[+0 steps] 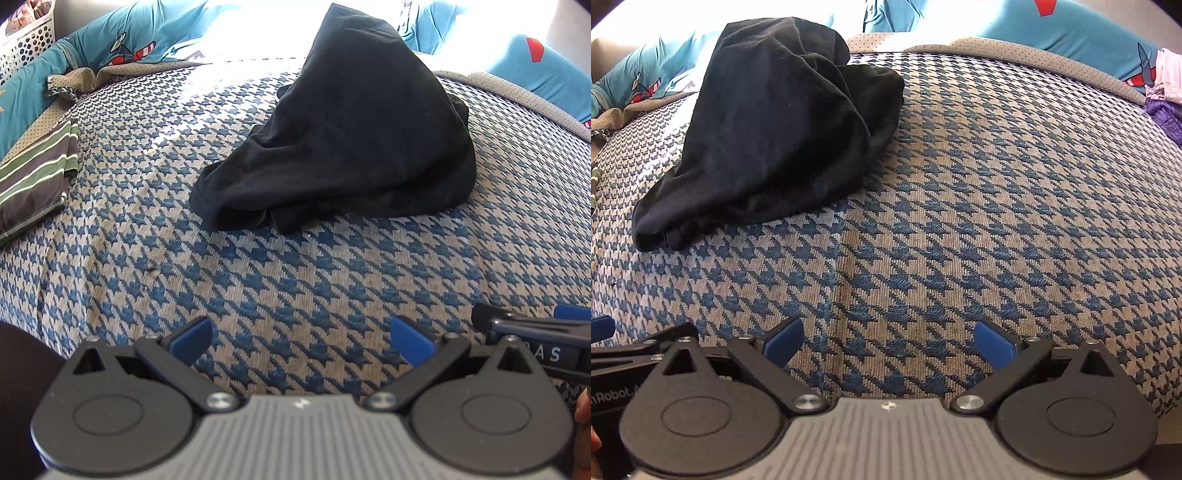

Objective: Fold clothes
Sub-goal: 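Lower the right gripper onto the shorts' waistband and close it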

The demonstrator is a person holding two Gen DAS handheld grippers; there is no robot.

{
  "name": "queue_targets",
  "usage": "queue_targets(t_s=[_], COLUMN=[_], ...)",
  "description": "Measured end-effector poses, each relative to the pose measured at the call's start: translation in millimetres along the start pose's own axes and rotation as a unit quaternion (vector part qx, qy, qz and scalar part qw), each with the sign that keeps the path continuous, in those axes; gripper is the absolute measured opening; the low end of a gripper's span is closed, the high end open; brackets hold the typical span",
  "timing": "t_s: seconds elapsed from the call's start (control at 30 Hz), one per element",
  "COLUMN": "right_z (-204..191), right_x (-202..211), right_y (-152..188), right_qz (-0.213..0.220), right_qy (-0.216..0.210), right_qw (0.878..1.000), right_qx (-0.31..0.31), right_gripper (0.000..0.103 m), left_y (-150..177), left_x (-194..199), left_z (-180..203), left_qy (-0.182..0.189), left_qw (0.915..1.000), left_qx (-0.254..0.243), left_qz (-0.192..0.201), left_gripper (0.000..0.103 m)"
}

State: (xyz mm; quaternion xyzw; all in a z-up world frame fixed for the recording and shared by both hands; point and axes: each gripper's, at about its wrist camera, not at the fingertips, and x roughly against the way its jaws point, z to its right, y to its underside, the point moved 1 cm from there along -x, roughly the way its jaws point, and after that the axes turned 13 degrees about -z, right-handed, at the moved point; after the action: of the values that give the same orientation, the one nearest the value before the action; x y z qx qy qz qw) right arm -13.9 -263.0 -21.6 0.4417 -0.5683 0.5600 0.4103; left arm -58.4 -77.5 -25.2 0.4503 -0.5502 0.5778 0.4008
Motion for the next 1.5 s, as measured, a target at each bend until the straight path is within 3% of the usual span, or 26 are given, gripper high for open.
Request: queue_targets(t_s=[0.23,0.5,0.7,0.83,1.0,1.1,1.27,1.5], right_z=[2.9,5.6,-16.9,-41.2,-81.4,-103.4,-134.0,-163.9], right_x=[-4.6,1.5,7.8,12.4,8.5,7.4,-8.0,-29.9], right_y=[-17.2,-44.4,-48.8,-40.7,-34.4,-30.1,-28.4,-34.6], right_qz=[0.011,0.081,0.088,0.076,0.101,0.122,0.116,0.118], right_qy=[-0.019,-0.078,-0.120,-0.127,-0.117,-0.109,-0.113,-0.087], right_qw=[1.000,0.994,0.988,0.986,0.973,0.960,0.942,0.928], right_qx=[-0.018,0.003,0.036,0.074,0.169,0.227,0.294,0.341], right_gripper=[0.099,0.099,0.099,0.099,0.093,0.078,0.054,0.053], left_y=[-16.7,-51.5,-83.4,-108.7,-134.0,-144.7,-159.5,-170.1], left_x=[-0.1,-0.4,-4.9,-7.5,-15.0,-23.5,-35.0,-38.7], left_z=[-8.6,-28.0,-49.1,-73.8,-87.4,-91.3,-100.9,-110.6], left_qy=[0.000,0.007,-0.017,-0.023,-0.013,-0.005,0.011,0.031], left_qw=[0.9999,0.9998,0.9995,0.9985,0.9970,0.9965,0.9952,0.9933], left_qx=[-0.003,0.002,0.000,0.032,0.059,0.070,0.092,0.108], left_qz=[0.011,0.020,0.028,0.039,0.048,0.045,0.034,0.025], left_gripper=[0.103,0.103,0.103,0.103,0.103,0.103,0.103,0.103])
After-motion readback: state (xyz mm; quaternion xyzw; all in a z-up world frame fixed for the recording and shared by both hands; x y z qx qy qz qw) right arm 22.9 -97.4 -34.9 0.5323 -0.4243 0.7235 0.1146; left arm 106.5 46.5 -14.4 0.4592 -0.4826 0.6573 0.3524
